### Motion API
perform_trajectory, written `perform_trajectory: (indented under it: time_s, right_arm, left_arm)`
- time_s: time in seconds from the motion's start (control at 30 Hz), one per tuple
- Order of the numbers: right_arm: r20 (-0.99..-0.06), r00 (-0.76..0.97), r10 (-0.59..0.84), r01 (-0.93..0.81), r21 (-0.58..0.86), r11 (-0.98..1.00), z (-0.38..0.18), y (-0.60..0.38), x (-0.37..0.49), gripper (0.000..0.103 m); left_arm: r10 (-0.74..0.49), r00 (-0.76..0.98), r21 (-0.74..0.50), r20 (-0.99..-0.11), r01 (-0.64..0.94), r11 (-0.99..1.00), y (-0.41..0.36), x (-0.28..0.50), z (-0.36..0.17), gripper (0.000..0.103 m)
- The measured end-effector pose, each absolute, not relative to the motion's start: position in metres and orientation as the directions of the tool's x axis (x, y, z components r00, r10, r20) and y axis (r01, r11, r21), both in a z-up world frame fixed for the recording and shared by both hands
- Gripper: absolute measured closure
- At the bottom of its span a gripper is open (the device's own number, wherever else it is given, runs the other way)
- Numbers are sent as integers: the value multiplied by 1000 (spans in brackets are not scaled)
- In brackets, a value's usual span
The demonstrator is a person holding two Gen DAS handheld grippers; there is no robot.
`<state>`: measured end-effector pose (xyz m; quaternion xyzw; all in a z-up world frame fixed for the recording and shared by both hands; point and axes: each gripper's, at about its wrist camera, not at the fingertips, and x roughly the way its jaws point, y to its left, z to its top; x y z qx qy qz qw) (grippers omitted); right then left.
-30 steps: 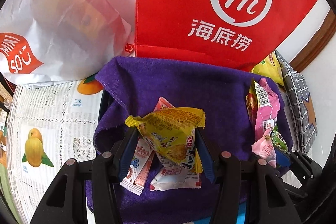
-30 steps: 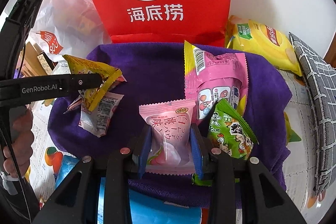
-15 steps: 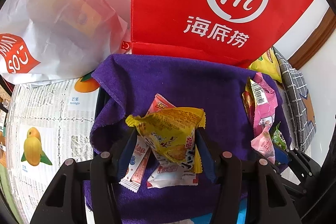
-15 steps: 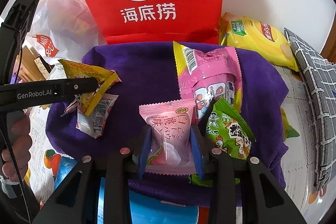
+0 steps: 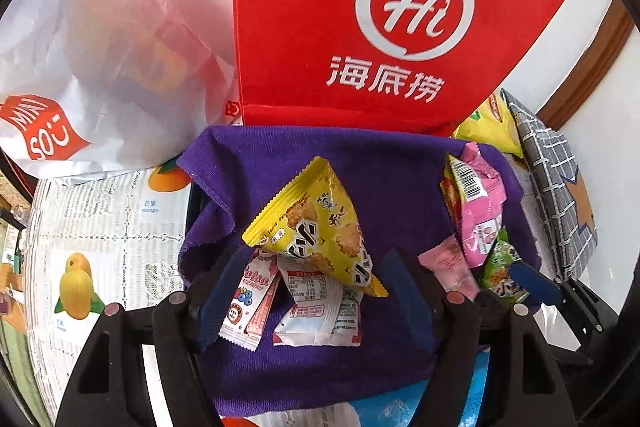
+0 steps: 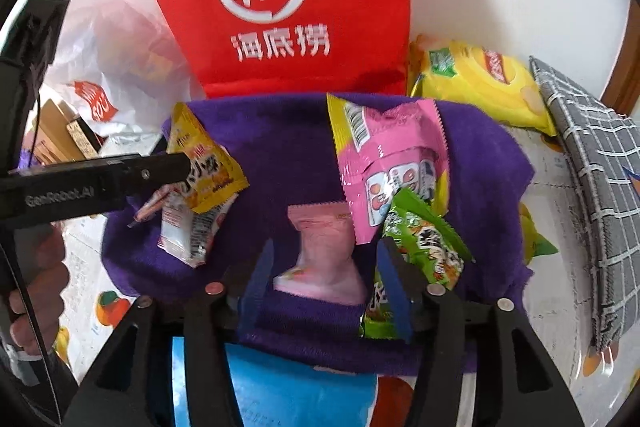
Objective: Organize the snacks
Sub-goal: 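Lower the pink packet onto the towel and open the right gripper while the left releases the yellow packet, then withdraw both open grippers from the towel back over the bed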
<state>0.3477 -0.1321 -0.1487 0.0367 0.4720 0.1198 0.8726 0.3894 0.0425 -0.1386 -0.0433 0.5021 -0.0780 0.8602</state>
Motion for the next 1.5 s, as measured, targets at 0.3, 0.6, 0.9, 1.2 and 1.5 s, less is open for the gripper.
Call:
perform_trajectory:
  time_s: [0.3,0.6,0.9,1.2,1.5]
  right_arm:
    - [-782,588,206,-134,157,978,-101,-146,318,38]
    - [-725,665,180,-96,156,983,-60,-159,267,15]
    - [-716,685,133,-59,128,990,-42,-166,210,15]
    - [-687,713,137,-57,139,989,-32,-179,155,15]
    - [-688,723,63,4,96,995,-43,-197,126,15]
  left_arm:
    - [-206,550,-176,-809,108,979,48,360,-98,28]
    - [-195,570,-157,-798,117,981,50,302,-78,27]
    - [-146,624,-111,-768,96,989,58,232,-58,27]
    - [-110,670,-75,-734,82,994,62,174,-49,27]
    - [-116,660,-88,-742,76,993,65,141,-55,27]
